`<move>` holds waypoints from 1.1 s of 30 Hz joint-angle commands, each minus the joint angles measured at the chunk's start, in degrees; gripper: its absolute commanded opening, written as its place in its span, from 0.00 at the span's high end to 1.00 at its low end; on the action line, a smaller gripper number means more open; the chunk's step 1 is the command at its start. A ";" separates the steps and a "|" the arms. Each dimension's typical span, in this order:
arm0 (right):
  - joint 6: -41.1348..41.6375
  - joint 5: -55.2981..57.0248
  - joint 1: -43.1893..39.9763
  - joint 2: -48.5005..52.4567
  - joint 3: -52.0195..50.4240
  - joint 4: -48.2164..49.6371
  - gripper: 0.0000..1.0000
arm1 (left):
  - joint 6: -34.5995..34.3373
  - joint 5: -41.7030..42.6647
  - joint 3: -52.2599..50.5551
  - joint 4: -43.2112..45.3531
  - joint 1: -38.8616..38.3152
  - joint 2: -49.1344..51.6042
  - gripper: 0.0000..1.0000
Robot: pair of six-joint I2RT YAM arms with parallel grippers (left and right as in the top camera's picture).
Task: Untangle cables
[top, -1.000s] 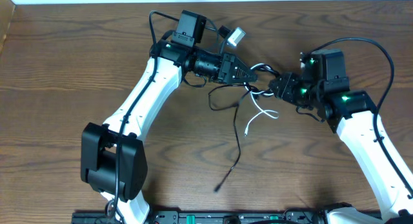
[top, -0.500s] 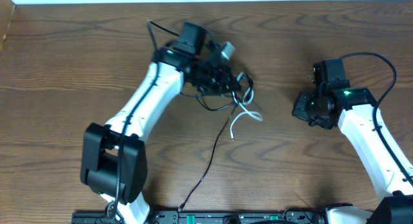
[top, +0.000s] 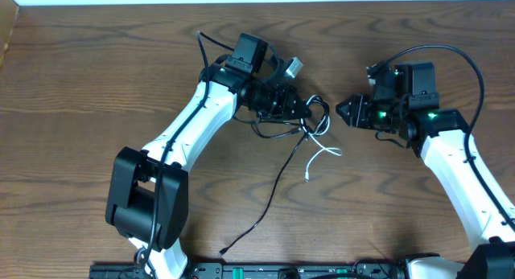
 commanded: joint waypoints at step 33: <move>0.24 -3.37 0.52 3.54 0.15 -0.57 0.49 | -3.08 0.90 0.50 2.01 0.31 0.22 0.93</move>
